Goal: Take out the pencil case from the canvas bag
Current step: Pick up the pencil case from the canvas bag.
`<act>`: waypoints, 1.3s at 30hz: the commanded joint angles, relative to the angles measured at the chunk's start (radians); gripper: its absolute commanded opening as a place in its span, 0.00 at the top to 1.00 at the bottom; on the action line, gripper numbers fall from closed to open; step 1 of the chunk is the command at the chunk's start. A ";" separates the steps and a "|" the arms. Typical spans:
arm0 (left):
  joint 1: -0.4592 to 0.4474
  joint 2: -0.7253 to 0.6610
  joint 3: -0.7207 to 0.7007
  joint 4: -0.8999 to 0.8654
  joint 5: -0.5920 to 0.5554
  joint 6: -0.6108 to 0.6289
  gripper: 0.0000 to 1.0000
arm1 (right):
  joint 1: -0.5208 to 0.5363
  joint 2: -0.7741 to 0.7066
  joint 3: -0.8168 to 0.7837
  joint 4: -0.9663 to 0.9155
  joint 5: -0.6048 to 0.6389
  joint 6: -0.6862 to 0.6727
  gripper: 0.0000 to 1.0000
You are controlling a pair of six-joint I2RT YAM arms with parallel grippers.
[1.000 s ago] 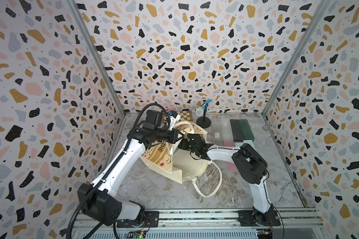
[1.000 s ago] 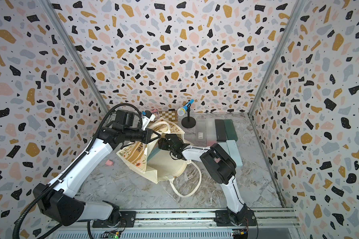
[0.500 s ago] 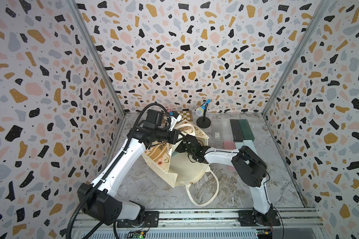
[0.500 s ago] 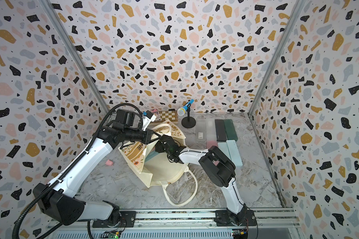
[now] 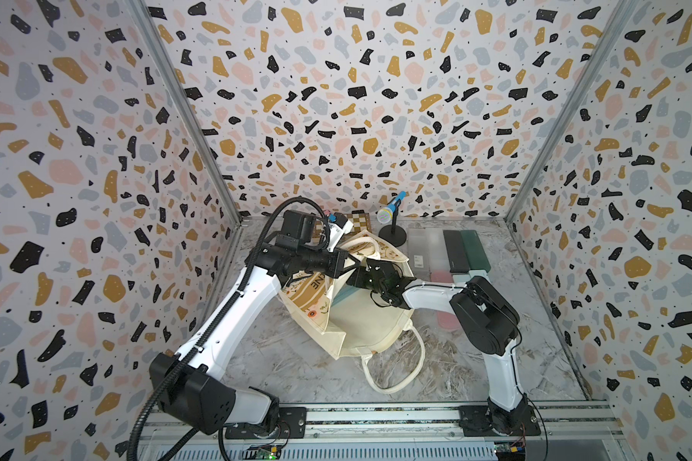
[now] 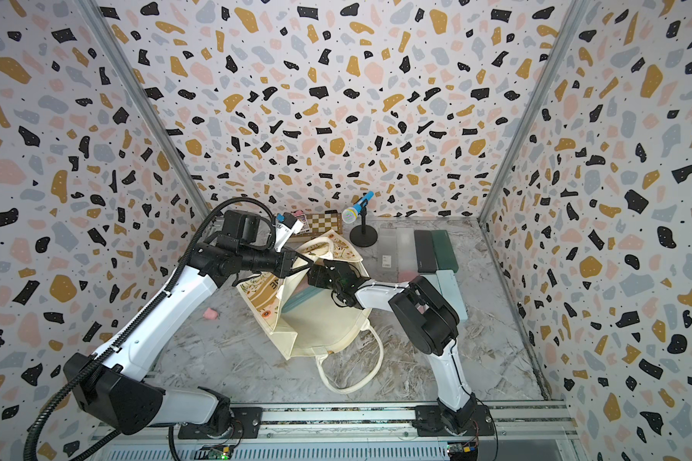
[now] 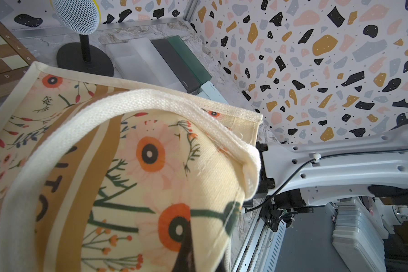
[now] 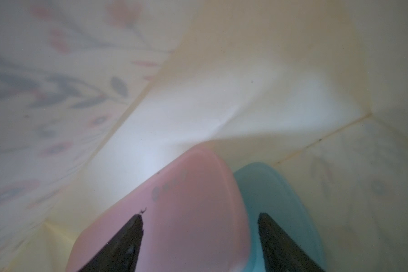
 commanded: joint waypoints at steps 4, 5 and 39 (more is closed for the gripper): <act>-0.008 -0.040 0.010 0.017 0.088 0.016 1.00 | -0.020 -0.112 -0.055 0.144 -0.088 0.017 0.30; -0.008 -0.040 0.011 0.017 0.088 0.017 1.00 | -0.020 -0.122 -0.063 0.159 -0.088 0.015 0.31; -0.007 -0.021 -0.002 0.017 0.109 0.017 1.00 | -0.013 -0.186 -0.090 0.168 -0.050 -0.033 0.54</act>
